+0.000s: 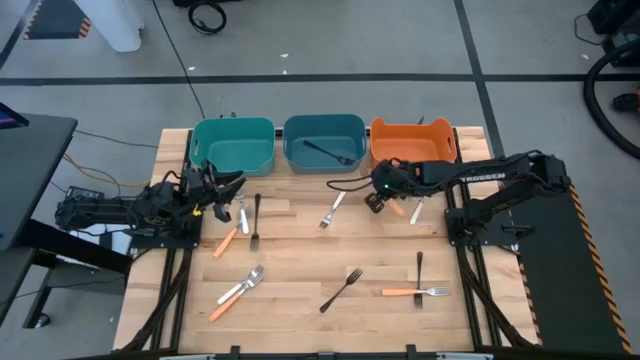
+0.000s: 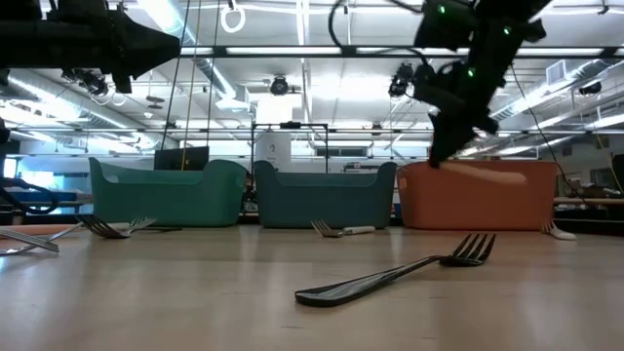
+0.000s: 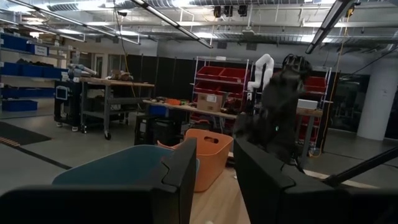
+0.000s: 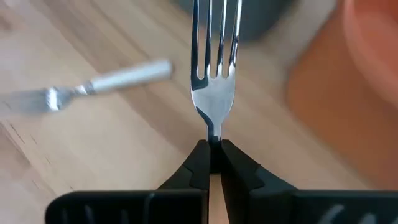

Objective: Sort silverware by color (type)
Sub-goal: Put the yellow fork into the orange bin

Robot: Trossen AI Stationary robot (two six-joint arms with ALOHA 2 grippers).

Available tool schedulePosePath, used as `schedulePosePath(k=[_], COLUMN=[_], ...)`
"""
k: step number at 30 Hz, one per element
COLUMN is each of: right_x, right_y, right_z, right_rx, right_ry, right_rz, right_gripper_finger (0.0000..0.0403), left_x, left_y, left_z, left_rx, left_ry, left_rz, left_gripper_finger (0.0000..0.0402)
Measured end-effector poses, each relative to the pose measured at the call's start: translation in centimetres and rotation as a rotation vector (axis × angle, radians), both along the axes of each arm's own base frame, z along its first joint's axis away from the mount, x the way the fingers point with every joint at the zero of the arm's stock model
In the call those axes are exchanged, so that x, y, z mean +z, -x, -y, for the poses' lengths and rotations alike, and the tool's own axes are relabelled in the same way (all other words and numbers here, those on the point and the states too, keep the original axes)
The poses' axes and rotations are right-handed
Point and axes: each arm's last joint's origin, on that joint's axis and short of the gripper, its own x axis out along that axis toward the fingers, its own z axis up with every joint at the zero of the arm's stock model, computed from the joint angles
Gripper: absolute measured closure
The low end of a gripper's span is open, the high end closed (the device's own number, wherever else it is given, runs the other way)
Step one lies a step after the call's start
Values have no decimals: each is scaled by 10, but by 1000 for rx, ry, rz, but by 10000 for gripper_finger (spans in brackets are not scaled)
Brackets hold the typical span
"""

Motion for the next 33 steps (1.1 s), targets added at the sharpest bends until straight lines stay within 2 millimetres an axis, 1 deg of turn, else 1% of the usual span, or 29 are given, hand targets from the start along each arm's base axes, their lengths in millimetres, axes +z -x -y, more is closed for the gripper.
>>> schedulePosePath(k=[3, 6, 8, 10, 13, 17, 21, 25, 30, 33], right_x=[23, 45, 57, 64, 65, 57, 54, 53, 53, 54], right_y=[-5, -5, -3, 0, 9, 26, 41, 47, 46, 46], right_z=[7, 18, 28, 41, 61, 87, 107, 115, 115, 115], right_rx=[21, 12, -1, -17, -32, -73, -123, -150, -112, -117], right_ry=[112, 245, 326, 388, 422, 418, 384, 361, 372, 389], right_rz=[-21, -73, -120, -166, -249, -354, -398, -390, -417, -429], right_gripper_finger=[381, 378, 377, 376, 376, 372, 363, 347, 324, 312], left_x=[0, 0, 0, 0, 0, 0, 0, 0, 0, 0], left_y=[0, 0, 0, 0, 0, 0, 0, 0, 0, 0], left_z=[0, 0, 0, 0, 0, 0, 0, 0, 0, 0], left_rx=[0, 0, 0, 0, 0, 0, 0, 0, 0, 0], left_ry=[0, 0, 0, 0, 0, 0, 0, 0, 0, 0], left_rz=[0, 0, 0, 0, 0, 0, -5, -5, -5, -5], left_gripper_finger=[285, 285, 285, 285, 285, 285, 285, 285, 285, 285])
